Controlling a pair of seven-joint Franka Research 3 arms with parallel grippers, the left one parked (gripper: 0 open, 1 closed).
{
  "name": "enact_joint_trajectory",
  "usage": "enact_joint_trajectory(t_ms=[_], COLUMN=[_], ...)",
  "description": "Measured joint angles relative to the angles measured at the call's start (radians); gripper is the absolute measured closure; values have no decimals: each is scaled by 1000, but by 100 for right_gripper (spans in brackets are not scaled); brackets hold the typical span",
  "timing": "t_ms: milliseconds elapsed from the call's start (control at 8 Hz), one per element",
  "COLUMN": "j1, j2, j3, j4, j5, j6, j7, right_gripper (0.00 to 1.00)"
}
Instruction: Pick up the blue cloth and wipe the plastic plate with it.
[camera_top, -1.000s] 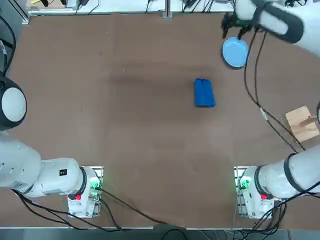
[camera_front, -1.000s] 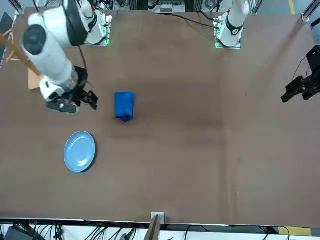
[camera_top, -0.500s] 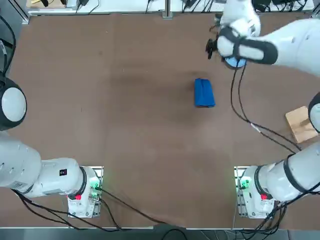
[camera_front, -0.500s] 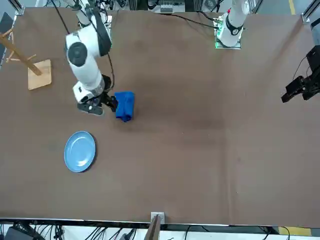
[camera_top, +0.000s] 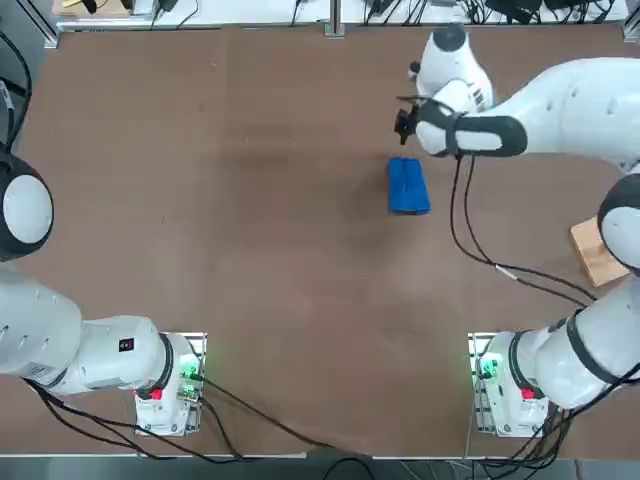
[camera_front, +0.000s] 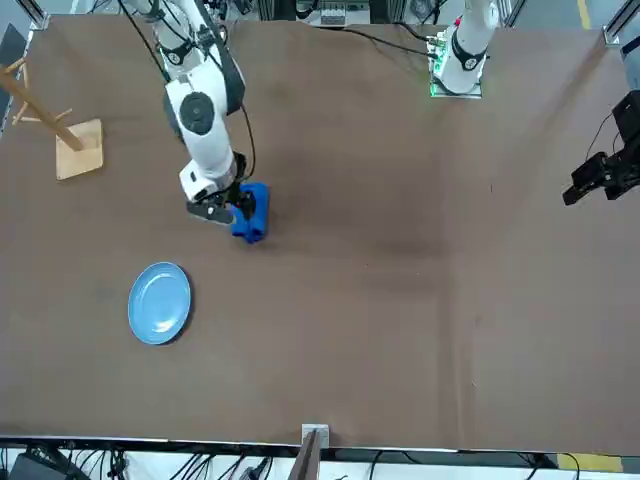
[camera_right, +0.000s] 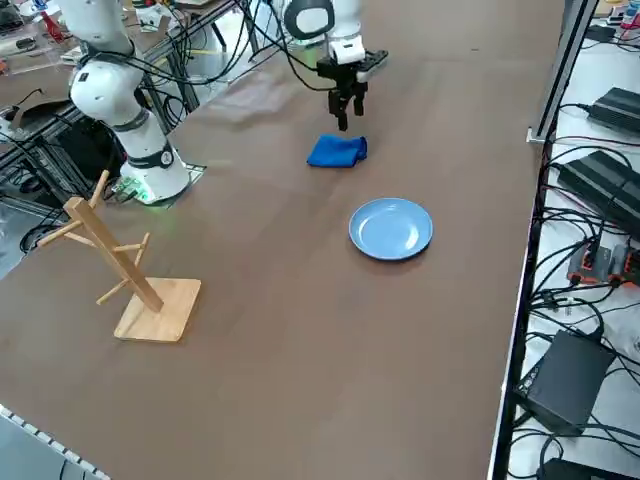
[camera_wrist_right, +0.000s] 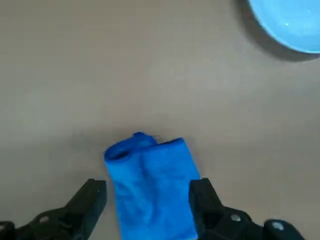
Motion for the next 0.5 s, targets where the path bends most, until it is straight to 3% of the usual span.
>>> enact_joint_trajectory(t_ms=[500], j1=[16], j2=[78], j3=[-2], j4=[-26], j5=[-52], j6=[104], j7=[29], right_gripper=[0])
